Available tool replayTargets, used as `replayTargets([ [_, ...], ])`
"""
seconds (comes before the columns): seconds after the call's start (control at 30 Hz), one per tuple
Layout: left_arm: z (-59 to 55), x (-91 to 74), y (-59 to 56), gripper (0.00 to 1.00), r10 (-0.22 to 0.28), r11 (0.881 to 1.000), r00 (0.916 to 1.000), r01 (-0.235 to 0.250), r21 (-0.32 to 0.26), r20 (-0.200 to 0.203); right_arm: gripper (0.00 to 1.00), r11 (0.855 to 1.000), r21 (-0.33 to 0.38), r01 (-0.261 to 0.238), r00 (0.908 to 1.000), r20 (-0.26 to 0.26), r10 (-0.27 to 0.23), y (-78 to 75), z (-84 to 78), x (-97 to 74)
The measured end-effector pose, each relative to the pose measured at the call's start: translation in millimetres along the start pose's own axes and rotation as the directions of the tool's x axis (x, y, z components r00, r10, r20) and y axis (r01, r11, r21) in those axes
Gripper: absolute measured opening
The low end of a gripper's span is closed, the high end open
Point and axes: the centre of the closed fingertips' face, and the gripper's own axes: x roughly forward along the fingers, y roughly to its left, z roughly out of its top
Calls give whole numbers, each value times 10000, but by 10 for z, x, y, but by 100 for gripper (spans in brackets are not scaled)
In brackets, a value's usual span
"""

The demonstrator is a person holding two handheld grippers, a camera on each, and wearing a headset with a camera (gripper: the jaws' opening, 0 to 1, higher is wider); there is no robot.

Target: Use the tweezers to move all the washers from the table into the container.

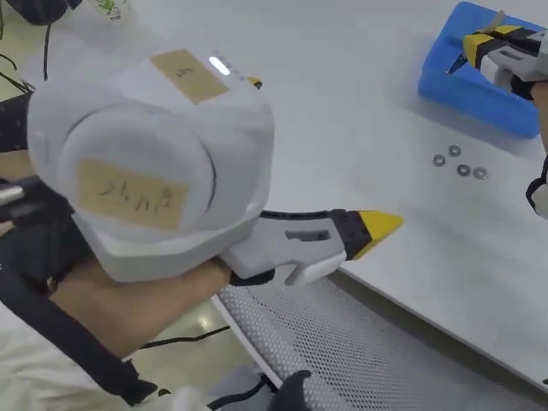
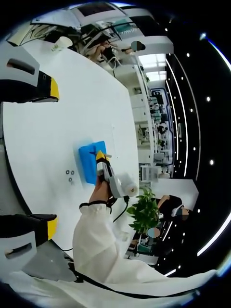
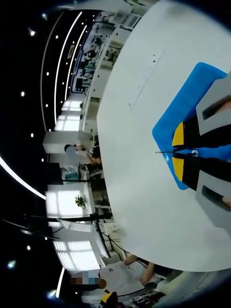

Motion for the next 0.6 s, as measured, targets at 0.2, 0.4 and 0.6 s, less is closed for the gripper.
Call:
replayTargets([
  [0.2, 51, -22, -7, 99, 4, 10000, 9998, -4, -1, 195, 2, 9999, 145, 1, 10000, 29, -2, -2, 27, -40],
  [0.4, 93, -63, -9, 99, 59, 9999, 9994, -62, 83, 340, 2, 10000, 68, -13, 9986, 529, 10, 9, 255, -266],
  [0.6, 104, -97, -2, 99, 51, 9999, 9992, -47, -95, 389, 2, 9991, -415, -46, 9968, 798, 79, 60, 393, -523],
])
